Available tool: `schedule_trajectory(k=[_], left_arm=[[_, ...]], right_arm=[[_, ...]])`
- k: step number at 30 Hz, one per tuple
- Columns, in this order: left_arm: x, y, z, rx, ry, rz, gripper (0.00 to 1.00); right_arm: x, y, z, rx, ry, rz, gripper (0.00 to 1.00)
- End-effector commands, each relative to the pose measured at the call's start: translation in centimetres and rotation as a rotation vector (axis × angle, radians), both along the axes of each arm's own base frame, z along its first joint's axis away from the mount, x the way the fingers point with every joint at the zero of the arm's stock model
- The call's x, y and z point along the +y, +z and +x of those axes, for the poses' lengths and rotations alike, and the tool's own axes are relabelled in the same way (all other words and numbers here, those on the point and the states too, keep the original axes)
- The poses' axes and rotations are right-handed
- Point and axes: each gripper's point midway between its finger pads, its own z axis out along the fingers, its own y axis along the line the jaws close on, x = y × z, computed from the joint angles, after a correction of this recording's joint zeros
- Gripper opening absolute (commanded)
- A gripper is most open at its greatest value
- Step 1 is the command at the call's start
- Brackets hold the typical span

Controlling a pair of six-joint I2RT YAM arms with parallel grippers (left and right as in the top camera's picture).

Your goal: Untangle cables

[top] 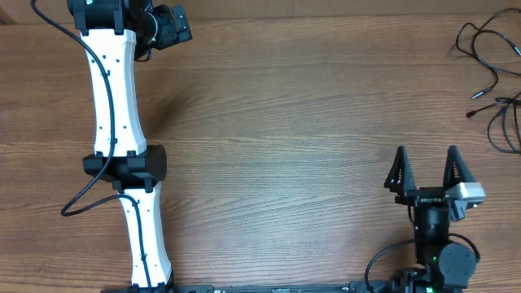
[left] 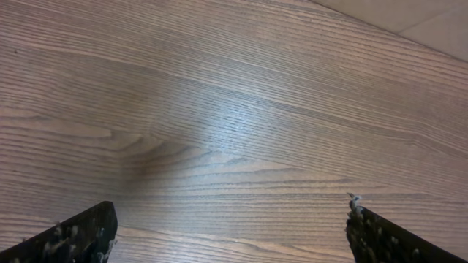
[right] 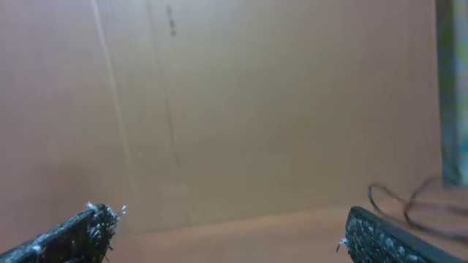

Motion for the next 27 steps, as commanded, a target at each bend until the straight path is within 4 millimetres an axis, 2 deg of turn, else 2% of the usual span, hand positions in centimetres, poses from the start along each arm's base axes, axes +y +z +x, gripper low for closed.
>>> schedule_trajectory(k=[1,6,10,17,27], left_arm=[[-0.1,2.3,-0.5,-0.053,0.004,0.006,1.00],[-0.1,2.3,-0.5,-0.053,0.004,0.006,1.00],[-0.1,2.3,-0.5,-0.053,0.004,0.006,1.00],[-0.1,2.3,-0.5,-0.053,0.004,0.006,1.00],[-0.1,2.3,-0.5,-0.053,0.004,0.006,1.00]], right_arm=[[-0.4,-0.9,0.0,0.018,-0.025,0.001,1.00],[-0.6,-4.2,0.7,0.157,-0.033,0.009,1.00],[-0.6,-5.9,0.8,0.224,-0.031,0.014,1.00],[-0.7,-11.3,0.6,0.444,-0.039,0.029,1.00],[-0.7,-12.0,0.7,0.476,-0.042,0.028,1.00]])
